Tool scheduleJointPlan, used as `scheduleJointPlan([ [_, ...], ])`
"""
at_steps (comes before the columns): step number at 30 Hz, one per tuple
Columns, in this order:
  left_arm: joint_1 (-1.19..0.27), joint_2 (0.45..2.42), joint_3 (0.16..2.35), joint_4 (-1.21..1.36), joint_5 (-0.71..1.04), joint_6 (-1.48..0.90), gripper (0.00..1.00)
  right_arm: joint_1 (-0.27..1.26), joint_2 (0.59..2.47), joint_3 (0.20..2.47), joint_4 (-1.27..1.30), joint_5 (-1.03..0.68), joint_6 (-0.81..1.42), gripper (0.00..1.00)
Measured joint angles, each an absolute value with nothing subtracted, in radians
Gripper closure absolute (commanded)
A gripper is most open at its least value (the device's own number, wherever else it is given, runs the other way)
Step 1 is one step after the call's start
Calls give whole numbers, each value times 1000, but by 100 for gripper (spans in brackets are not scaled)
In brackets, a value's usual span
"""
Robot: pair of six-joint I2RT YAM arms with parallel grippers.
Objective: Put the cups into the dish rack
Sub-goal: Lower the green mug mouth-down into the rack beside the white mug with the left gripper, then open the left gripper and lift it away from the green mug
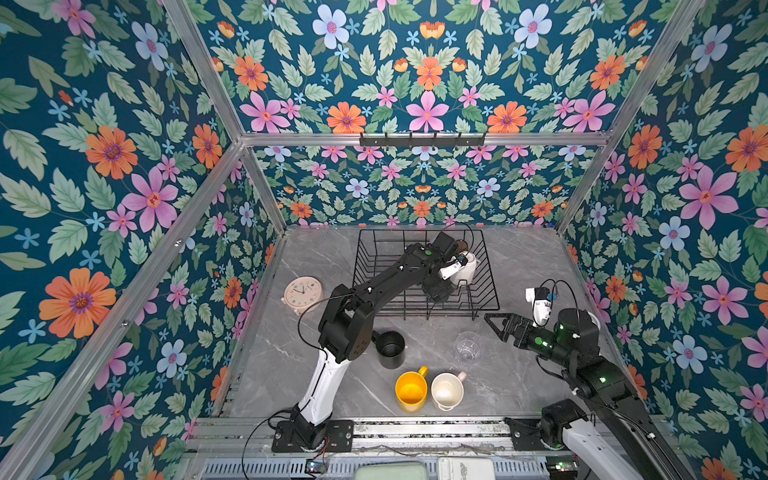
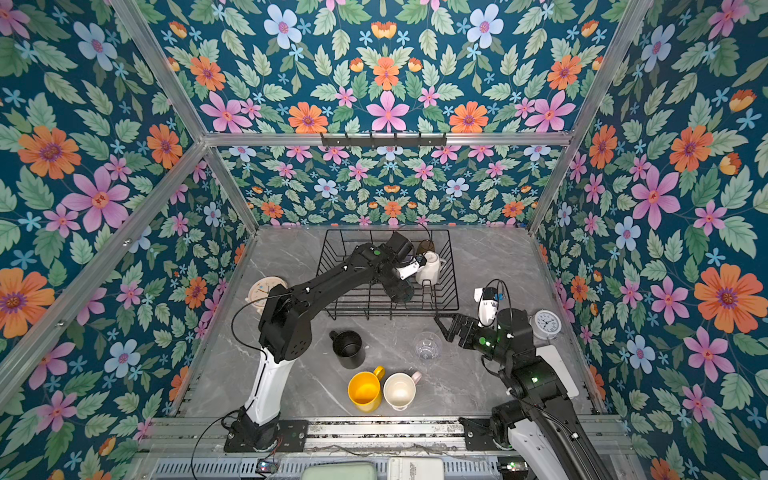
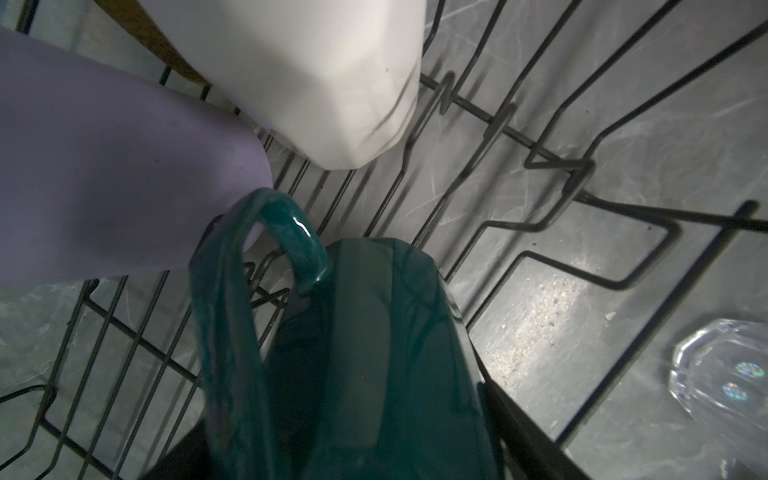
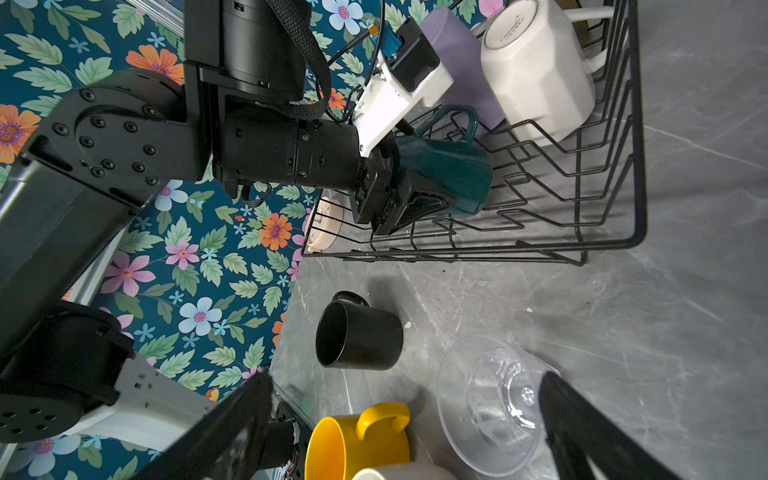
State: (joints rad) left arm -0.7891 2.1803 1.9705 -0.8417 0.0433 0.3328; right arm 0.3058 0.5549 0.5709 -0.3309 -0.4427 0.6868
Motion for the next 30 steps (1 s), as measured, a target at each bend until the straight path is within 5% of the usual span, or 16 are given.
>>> scheduleJointPlan([
  [10, -794, 2180, 1934, -785, 28, 298, 12, 306, 553, 586, -337, -442, 689, 1],
  [30, -791, 2025, 1781, -618, 10, 236, 0, 306, 548, 668, -442, -413, 641, 3],
])
